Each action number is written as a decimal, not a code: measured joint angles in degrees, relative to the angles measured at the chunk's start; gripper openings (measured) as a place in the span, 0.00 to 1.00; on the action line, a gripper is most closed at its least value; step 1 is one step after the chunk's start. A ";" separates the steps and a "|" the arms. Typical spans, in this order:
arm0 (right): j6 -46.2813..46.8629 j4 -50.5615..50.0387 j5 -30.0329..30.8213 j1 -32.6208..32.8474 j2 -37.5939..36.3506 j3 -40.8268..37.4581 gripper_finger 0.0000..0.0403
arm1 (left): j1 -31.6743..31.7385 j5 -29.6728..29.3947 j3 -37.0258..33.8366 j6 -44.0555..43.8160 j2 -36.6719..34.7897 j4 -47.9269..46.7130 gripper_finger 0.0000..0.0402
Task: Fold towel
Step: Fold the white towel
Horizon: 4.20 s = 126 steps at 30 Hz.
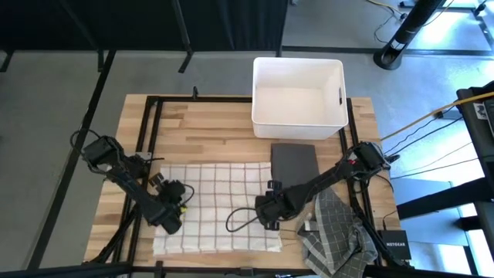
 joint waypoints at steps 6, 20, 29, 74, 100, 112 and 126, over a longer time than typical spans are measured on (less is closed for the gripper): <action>-1.57 -0.38 3.49 -2.68 0.03 -0.09 0.41 | 4.92 -5.80 -3.31 3.90 0.00 -1.51 0.37; -0.57 -2.67 2.20 3.72 -5.55 7.28 0.41 | -7.61 -2.50 15.82 17.14 -3.76 3.21 0.37; 1.59 10.23 13.04 11.94 -2.58 6.86 0.41 | -20.61 8.89 16.67 22.79 1.35 22.90 0.37; -1.95 -1.74 -0.28 15.85 4.19 6.60 0.41 | -20.83 17.15 18.80 17.00 4.26 12.70 0.01; -1.75 -15.18 10.27 16.49 4.57 14.47 0.41 | -20.67 17.17 18.77 16.46 4.26 12.89 0.02; 0.06 -13.29 7.22 16.51 4.55 11.58 0.18 | -20.63 17.13 18.77 17.20 4.26 12.95 0.02; 3.43 -19.17 17.25 16.26 0.71 11.58 0.02 | -20.56 10.64 25.35 8.68 -1.15 5.03 0.02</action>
